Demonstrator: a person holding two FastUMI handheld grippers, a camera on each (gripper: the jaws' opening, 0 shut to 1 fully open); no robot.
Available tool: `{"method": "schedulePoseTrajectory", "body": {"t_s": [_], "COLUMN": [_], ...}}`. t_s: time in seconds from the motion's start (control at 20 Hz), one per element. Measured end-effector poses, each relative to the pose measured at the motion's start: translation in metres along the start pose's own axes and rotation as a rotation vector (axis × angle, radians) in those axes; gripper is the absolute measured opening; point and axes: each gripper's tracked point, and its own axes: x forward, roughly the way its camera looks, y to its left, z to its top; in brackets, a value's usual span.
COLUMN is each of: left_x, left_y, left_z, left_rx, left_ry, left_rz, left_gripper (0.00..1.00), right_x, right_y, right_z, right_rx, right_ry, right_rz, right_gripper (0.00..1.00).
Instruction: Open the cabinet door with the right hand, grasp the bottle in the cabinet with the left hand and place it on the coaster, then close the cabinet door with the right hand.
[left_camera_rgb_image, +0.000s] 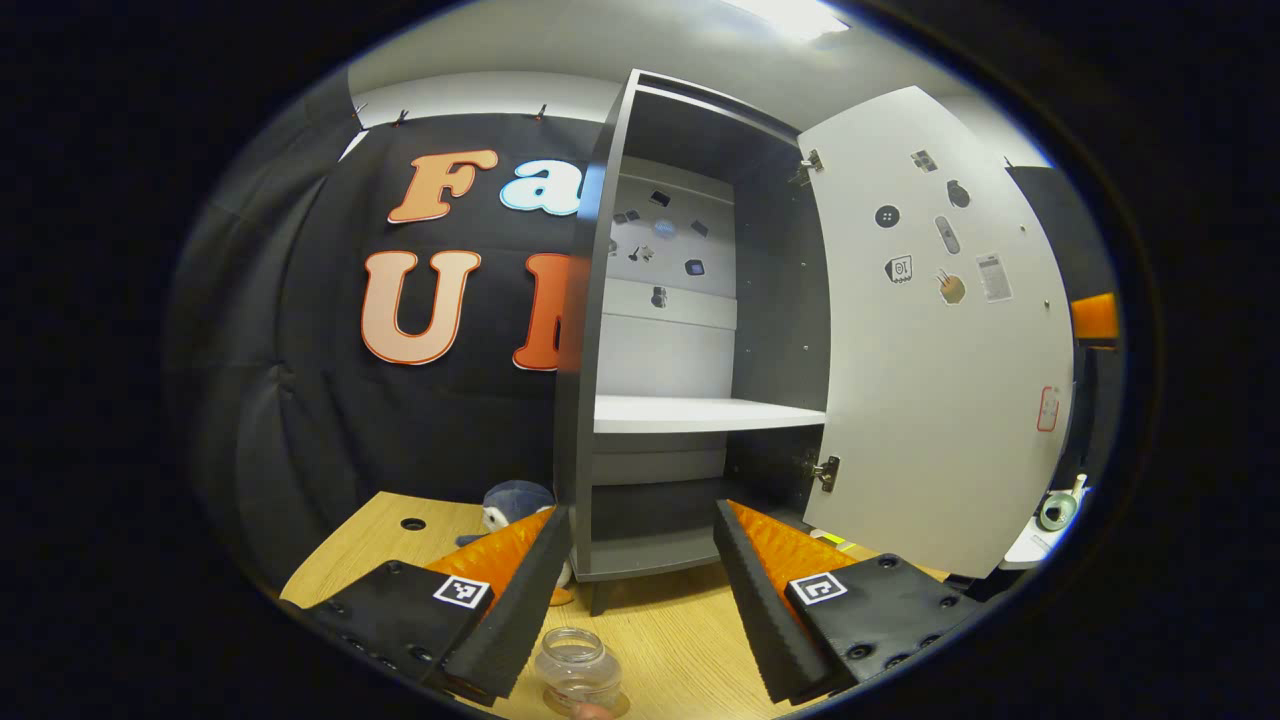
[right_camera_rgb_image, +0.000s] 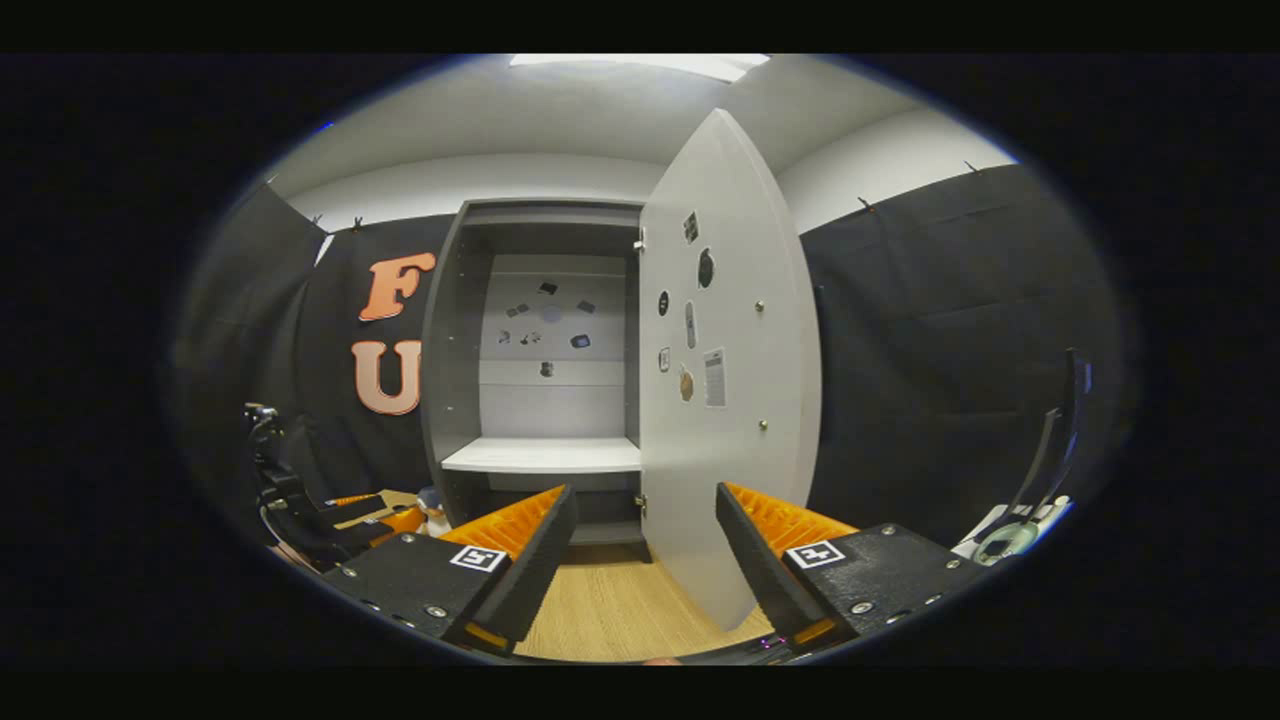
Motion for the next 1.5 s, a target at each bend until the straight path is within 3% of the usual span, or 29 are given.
{"method": "schedulePoseTrajectory", "body": {"t_s": [0.45, 0.6, 0.8, 0.85, 0.9, 1.05, 1.35, 1.5], "left_x": [-0.008, -0.009, -0.014, -0.016, -0.018, -0.025, -0.03, -0.028], "left_y": [-0.017, -0.028, -0.032, -0.033, -0.034, -0.036, -0.03, -0.035], "left_z": [0.06, 0.069, 0.08, 0.084, 0.09, 0.106, 0.116, 0.116], "left_rx": [0.039, 0.023, 0.027, 0.034, 0.042, 0.06, 0.034, 0.025], "left_ry": [-0.021, -0.018, -0.016, -0.019, -0.022, -0.044, -0.064, -0.056], "left_rz": [0.081, 0.09, 0.144, 0.158, 0.173, 0.187, 0.205, 0.185], "left_gripper": [0.94, 0.94, 0.93, 0.92, 0.93, 0.93, 0.93, 0.93], "right_x": [-0.018, -0.005, 0.019, 0.021, 0.028, 0.028, 0.022, 0.022], "right_y": [-0.115, -0.145, -0.141, -0.139, -0.139, -0.135, -0.099, -0.067], "right_z": [0.017, 0.014, 0.006, 0.005, 0.006, 0.004, 0.011, 0.012], "right_rx": [-0.007, 0.04, 0.111, 0.124, 0.131, 0.173, 0.03, 0.045], "right_ry": [-0.02, -0.011, 0.009, 0.003, -0.013, -0.006, 0.002, 0.015], "right_rz": [-0.185, -0.207, -0.063, -0.036, -0.015, 0.02, 0.085, 0.172], "right_gripper": [0.87, 0.87, 0.87, 0.91, 0.86, 0.87, 0.86, 0.86]}}
